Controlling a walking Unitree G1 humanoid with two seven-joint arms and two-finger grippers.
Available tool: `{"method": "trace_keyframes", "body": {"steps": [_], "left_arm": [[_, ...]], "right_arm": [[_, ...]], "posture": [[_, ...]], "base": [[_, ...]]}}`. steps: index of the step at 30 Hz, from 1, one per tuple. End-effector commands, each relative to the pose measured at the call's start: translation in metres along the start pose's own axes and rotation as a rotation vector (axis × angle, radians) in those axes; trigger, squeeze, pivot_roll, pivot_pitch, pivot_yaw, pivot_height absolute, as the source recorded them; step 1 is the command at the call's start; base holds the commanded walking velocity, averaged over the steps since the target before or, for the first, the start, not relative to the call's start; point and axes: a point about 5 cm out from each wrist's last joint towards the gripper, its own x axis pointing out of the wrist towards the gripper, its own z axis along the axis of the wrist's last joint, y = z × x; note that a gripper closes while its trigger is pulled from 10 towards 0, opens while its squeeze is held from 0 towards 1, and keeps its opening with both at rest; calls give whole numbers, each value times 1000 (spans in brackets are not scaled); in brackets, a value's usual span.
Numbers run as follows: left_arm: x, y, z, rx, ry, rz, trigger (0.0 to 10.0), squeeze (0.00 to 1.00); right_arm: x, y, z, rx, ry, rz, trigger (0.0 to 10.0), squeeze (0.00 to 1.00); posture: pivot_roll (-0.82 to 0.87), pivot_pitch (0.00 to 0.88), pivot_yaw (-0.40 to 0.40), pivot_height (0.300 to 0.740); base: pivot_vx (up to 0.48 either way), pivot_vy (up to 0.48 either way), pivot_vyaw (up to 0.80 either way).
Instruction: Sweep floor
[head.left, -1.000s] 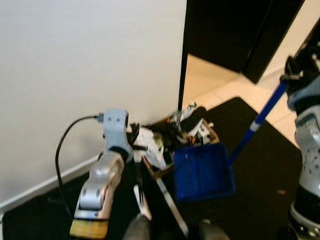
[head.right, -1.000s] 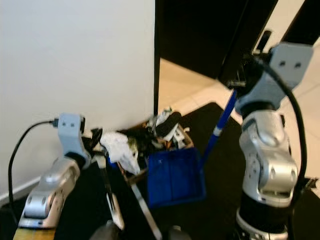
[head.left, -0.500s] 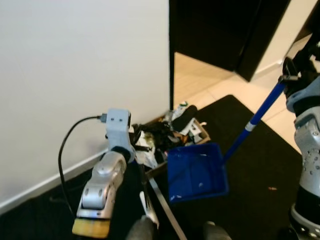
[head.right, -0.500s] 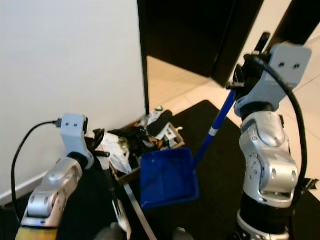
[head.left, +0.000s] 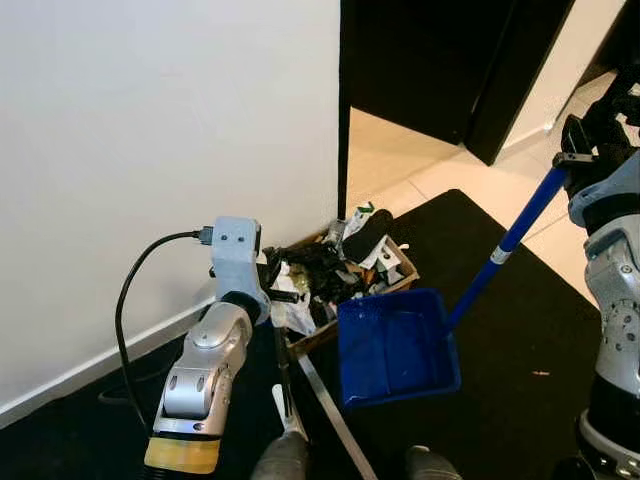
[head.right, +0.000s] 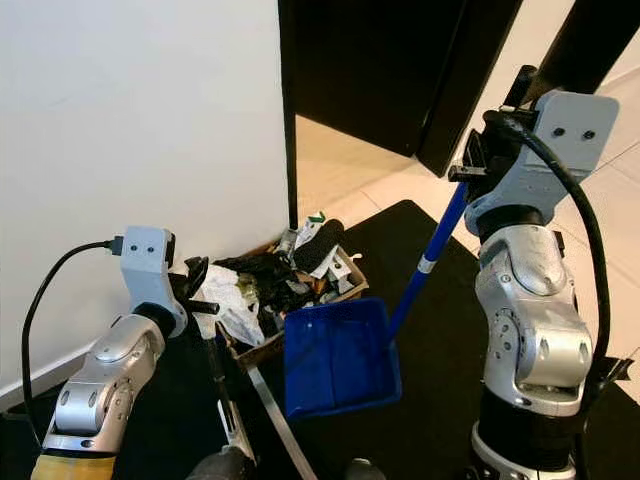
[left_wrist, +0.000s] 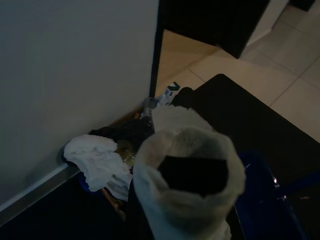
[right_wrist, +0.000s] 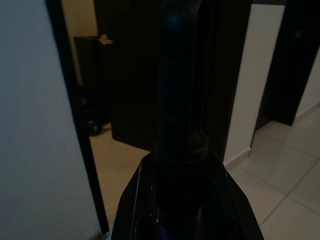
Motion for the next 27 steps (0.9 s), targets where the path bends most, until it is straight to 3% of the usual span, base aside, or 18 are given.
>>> {"method": "trace_keyframes", "body": {"steps": [1, 8, 22, 27], "left_arm": [[-4, 6, -16, 7, 60, 27, 10000, 0], [-11, 11, -38, 29, 130, 43, 10000, 0], [-16, 12, -52, -18, 154, 39, 10000, 0], [-15, 8, -58, -43, 167, 36, 10000, 0]], "right_arm": [[-3, -2, -11, -6, 17, -7, 10000, 0], [-12, -2, -38, -12, 89, -20, 10000, 0], [-23, 9, -93, -69, 86, 26, 10000, 0], [-23, 19, -137, -89, 171, 66, 10000, 0]], "posture": [[81, 120, 32, 740], [81, 124, 39, 740], [90, 121, 47, 740], [105, 116, 48, 740]], "base": [[0, 0, 0], [0, 0, 0], [0, 0, 0], [0, 0, 0]]}}
